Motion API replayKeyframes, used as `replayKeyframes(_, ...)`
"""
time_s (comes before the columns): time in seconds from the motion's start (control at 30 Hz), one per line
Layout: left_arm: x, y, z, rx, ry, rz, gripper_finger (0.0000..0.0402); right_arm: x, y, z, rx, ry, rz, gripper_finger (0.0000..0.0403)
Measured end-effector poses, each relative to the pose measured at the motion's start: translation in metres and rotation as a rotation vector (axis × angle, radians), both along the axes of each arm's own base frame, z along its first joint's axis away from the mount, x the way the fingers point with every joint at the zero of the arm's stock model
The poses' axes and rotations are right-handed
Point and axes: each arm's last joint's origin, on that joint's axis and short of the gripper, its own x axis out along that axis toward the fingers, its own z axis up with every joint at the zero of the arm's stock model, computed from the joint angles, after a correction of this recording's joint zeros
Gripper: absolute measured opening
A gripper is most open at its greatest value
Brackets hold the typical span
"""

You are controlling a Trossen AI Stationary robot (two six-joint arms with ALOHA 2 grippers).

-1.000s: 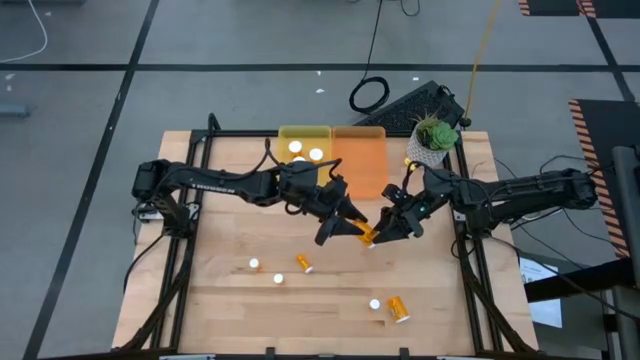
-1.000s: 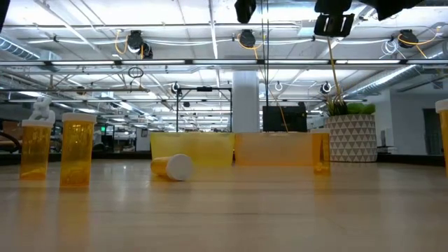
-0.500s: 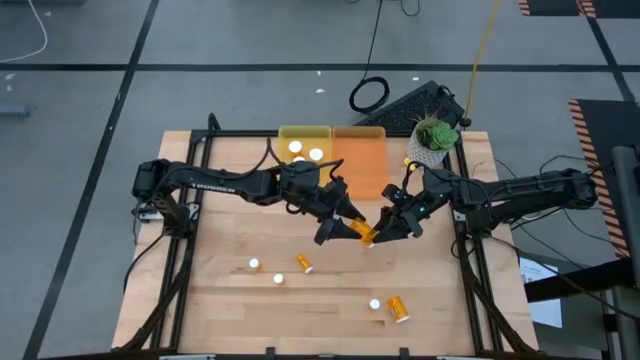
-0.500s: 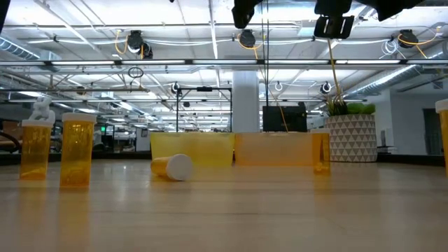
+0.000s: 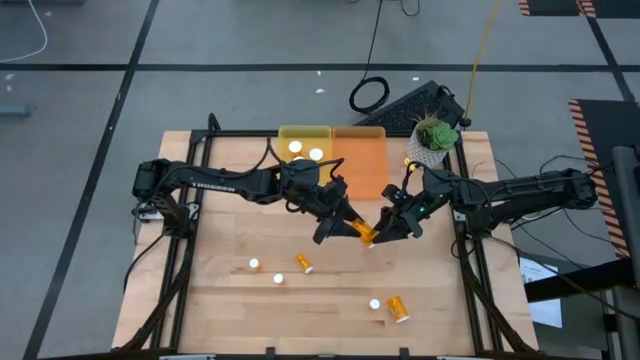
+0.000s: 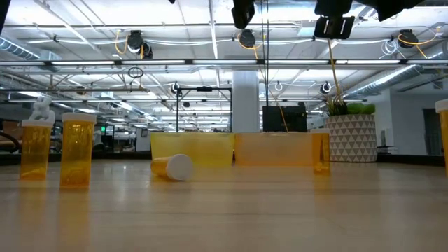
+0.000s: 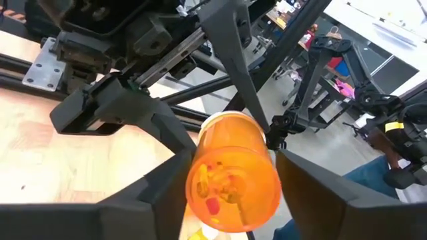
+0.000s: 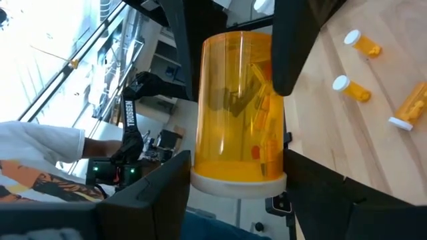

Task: Pick and place medicine bottles into bin by pill shape (circle, oval)
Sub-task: Put the large orange capsule bottle into the yellow bin

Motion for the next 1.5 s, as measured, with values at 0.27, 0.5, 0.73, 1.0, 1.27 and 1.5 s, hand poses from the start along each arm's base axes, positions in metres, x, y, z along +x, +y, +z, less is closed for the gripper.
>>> replayKeyframes(0.27, 0.0, 0.0, 0.0, -0.005, 0.002, -0.004, 0.0181, 0.0, 0.0, 0.0, 0.056, 0.033, -0.01, 0.0244)
replayKeyframes(0.5, -0.001, 0.0, 0.001, -0.025, 0.011, 0.001, 0.0201, 0.001, -0.008, 0.001, 0.078, 0.044, -0.064, 0.0337)
replayKeyframes(0.73, -0.007, 0.009, 0.016, -0.098, -0.015, 0.046, 0.018, -0.009, -0.024, 0.018, 0.069, -0.092, -0.135, 0.0378)
replayKeyframes(1.0, -0.031, 0.026, 0.061, -0.162, -0.192, 0.185, 0.0197, -0.039, -0.048, 0.046, -0.086, -0.327, -0.32, 0.0379)
replayKeyframes(1.27, -0.051, 0.04, 0.1, -0.3, -0.441, 0.461, 0.0199, -0.061, -0.061, 0.065, -0.381, -0.551, -0.616, 0.038)
replayKeyframes(1.5, -0.05, 0.041, 0.106, -0.484, -0.557, 0.674, 0.0199, -0.055, -0.063, 0.082, -0.687, -0.842, -0.803, 0.038)
